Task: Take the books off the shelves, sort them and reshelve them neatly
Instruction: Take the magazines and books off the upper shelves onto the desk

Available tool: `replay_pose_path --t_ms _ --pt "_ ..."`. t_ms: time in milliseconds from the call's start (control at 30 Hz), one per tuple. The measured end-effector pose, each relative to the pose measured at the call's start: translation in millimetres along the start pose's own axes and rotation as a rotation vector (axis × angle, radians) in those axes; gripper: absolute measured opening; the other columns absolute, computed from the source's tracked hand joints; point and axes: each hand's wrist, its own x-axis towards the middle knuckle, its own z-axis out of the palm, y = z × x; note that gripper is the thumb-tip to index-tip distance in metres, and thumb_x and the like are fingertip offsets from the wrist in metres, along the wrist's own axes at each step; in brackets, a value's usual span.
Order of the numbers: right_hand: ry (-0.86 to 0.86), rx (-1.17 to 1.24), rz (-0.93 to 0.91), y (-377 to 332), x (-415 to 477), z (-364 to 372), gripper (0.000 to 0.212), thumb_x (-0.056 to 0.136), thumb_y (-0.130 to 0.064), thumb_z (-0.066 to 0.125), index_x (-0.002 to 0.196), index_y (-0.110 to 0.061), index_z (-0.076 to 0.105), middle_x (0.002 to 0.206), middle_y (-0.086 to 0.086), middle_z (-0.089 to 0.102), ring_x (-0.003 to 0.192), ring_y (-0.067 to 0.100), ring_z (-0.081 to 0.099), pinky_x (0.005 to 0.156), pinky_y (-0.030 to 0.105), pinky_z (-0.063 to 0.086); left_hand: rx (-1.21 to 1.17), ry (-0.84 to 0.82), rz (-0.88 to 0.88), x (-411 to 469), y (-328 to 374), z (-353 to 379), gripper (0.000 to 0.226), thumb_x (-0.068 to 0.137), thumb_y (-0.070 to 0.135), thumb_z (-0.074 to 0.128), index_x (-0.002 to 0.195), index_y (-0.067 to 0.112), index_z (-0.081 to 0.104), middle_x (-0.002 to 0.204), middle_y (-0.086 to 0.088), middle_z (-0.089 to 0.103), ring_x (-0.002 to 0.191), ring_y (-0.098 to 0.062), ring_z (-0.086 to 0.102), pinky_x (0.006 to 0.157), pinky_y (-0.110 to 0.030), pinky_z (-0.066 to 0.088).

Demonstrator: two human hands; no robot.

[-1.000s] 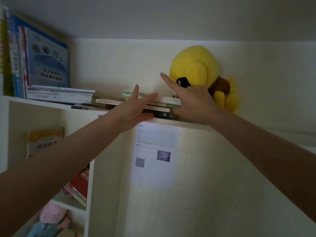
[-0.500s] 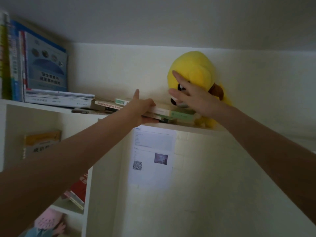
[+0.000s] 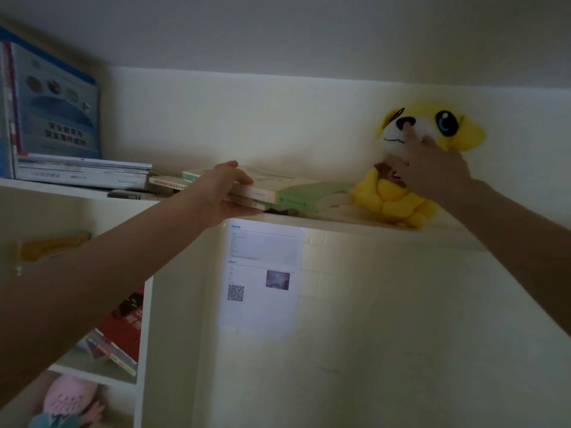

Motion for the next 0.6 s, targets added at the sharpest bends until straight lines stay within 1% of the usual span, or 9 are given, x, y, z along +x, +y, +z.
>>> replay_pose_path --t_ms 67,133,200,233,300,333,400,500,600 --pt "0.010 0.015 0.029 1.5 -4.0 3.1 0.065 0.100 -0.049 0.025 0.153 -0.018 0.002 0.156 0.014 0.024 0.142 0.031 0.024 0.113 0.058 0.014 -0.011 0.008 -0.016 -0.6 1.5 2.0 0.031 0.087 -0.006 0.047 0.112 0.012 0.052 0.117 -0.016 0.039 0.083 -0.031 0.052 0.046 -0.043 0.055" --pt "0.151 0.025 -0.048 -7.1 -7.2 5.8 0.067 0.100 -0.047 0.032 0.153 -0.018 0.006 0.134 0.021 0.051 0.123 0.038 0.047 0.111 0.056 0.022 -0.012 0.002 -0.029 -1.1 1.7 3.0 0.017 0.088 -0.003 0.051 0.098 0.010 0.051 0.108 -0.014 0.041 0.081 -0.030 0.053 0.047 -0.043 0.056" --pt "0.169 0.115 -0.176 -18.1 -7.5 6.3 0.064 0.100 -0.046 0.034 0.153 -0.020 0.010 0.114 0.022 0.063 0.107 0.038 0.056 0.105 0.051 0.033 0.041 -0.045 -0.024 1.1 0.7 2.1 0.039 0.086 0.002 0.061 0.121 0.012 0.047 0.110 -0.011 0.043 0.086 -0.028 0.054 0.052 -0.046 0.057" --pt "0.112 0.192 -0.202 -22.6 -7.7 6.8 0.062 0.100 -0.046 0.033 0.153 -0.023 0.011 0.114 0.019 0.063 0.110 0.037 0.054 0.104 0.049 0.035 0.061 -0.058 -0.023 1.5 0.9 2.2 0.056 0.085 0.003 0.064 0.133 0.014 0.040 0.111 -0.010 0.045 0.087 -0.027 0.055 0.053 -0.046 0.057" --pt "0.017 0.253 -0.212 -28.9 -7.0 6.4 0.061 0.100 -0.049 0.030 0.153 -0.028 0.009 0.108 0.007 0.064 0.122 0.036 0.048 0.107 0.052 0.031 0.072 -0.075 -0.028 0.7 2.2 2.6 0.069 0.084 -0.002 0.063 0.142 0.015 0.030 0.105 -0.009 0.048 0.084 -0.025 0.057 0.050 -0.042 0.057" --pt "0.028 0.227 -0.220 -29.9 -6.0 5.9 0.061 0.100 -0.049 0.030 0.153 -0.029 0.009 0.110 0.003 0.063 0.129 0.035 0.043 0.111 0.055 0.025 0.073 -0.075 -0.032 0.9 2.5 2.7 0.069 0.085 -0.003 0.062 0.143 0.015 0.030 0.104 -0.008 0.047 0.082 -0.023 0.056 0.049 -0.041 0.056" --pt "0.016 0.249 -0.213 -28.3 -7.0 3.9 0.059 0.101 -0.048 0.031 0.152 -0.032 0.009 0.140 0.006 0.049 0.138 0.031 0.032 0.114 0.056 0.016 0.087 -0.064 -0.034 2.1 3.4 1.9 0.066 0.085 -0.005 0.059 0.142 0.017 0.033 0.112 -0.009 0.045 0.082 -0.023 0.055 0.048 -0.040 0.055" --pt "-0.072 0.673 -0.280 -31.5 -14.2 4.2 0.056 0.100 -0.041 0.040 0.151 -0.034 0.018 0.155 -0.001 0.031 0.140 0.017 0.031 0.112 0.032 0.024 0.097 -0.067 -0.047 8.8 4.9 -3.8 0.063 0.085 -0.006 0.056 0.139 0.020 0.038 0.121 -0.012 0.043 0.084 -0.025 0.055 0.045 -0.038 0.056" --pt "-0.260 0.935 -0.331 -46.4 -16.7 10.0 0.059 0.099 -0.039 0.046 0.151 -0.036 0.019 0.156 -0.004 0.026 0.142 0.008 0.026 0.109 0.022 0.024 0.094 -0.122 -0.089 10.6 10.9 -13.4 0.057 0.086 -0.007 0.050 0.136 0.019 0.041 0.115 -0.012 0.048 0.088 -0.026 0.056 0.049 -0.041 0.057"
